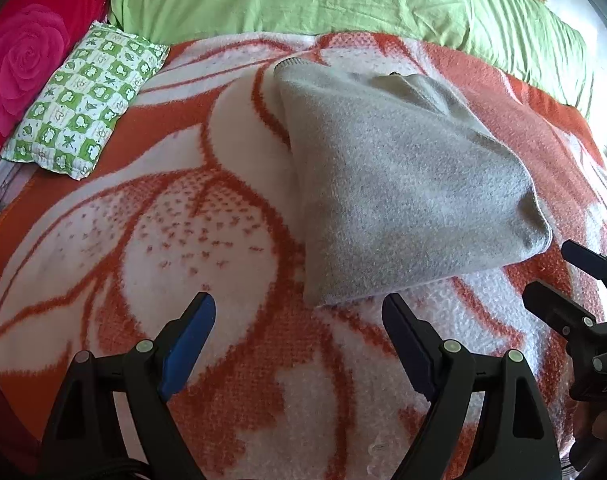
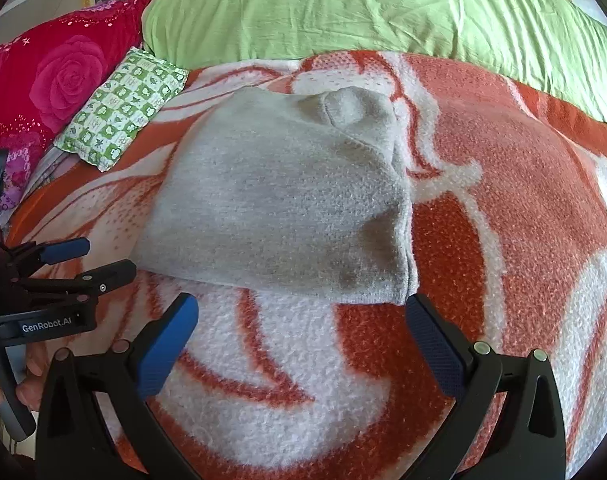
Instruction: Fold small clothes
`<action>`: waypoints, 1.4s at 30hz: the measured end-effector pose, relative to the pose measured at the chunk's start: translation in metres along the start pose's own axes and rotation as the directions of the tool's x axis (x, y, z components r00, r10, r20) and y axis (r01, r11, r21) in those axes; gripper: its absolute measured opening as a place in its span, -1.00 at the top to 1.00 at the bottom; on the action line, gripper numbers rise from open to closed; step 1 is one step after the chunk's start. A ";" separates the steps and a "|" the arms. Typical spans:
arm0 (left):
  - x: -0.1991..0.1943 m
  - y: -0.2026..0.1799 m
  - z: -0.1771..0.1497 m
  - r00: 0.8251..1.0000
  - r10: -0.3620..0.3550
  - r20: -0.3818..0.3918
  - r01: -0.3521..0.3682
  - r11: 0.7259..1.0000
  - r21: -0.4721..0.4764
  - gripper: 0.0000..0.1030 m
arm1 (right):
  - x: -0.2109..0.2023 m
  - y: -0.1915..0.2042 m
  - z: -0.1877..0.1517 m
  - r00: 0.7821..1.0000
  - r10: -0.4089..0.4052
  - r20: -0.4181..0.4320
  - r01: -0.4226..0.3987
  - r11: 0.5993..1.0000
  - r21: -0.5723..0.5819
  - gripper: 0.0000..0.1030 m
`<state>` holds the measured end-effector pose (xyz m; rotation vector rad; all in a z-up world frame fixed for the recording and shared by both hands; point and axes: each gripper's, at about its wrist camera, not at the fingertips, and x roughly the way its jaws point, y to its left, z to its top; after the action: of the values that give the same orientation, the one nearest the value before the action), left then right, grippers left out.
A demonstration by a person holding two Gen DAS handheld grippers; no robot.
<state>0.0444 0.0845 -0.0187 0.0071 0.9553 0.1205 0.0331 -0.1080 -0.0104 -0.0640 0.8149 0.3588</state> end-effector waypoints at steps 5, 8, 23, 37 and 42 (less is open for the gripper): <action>-0.001 -0.001 0.000 1.000 -0.003 0.005 0.003 1.000 0.003 -0.67 | 0.000 -0.001 0.002 1.000 0.001 0.001 -0.001 1.000 0.001 -1.00; -0.002 -0.002 0.001 1.000 -0.002 0.006 0.002 1.000 0.004 -0.67 | -0.001 -0.002 0.003 1.000 0.004 0.002 -0.004 1.000 0.005 -1.00; -0.001 -0.003 0.004 1.000 -0.009 0.008 0.009 1.000 0.014 -0.67 | -0.005 -0.001 0.006 1.000 -0.005 0.012 0.005 1.000 0.000 -1.00; 0.000 -0.001 0.005 1.000 -0.013 0.004 0.013 1.000 0.012 -0.67 | -0.001 -0.009 0.014 1.000 -0.007 0.007 0.007 1.000 0.008 -1.00; -0.001 -0.002 0.007 1.000 -0.018 0.009 0.018 1.000 0.017 -0.67 | -0.001 -0.008 0.015 1.000 0.001 0.007 -0.001 1.000 0.007 -1.00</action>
<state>0.0494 0.0825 -0.0141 0.0148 0.9468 0.0953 0.0459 -0.1124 0.0000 -0.0558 0.8088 0.3569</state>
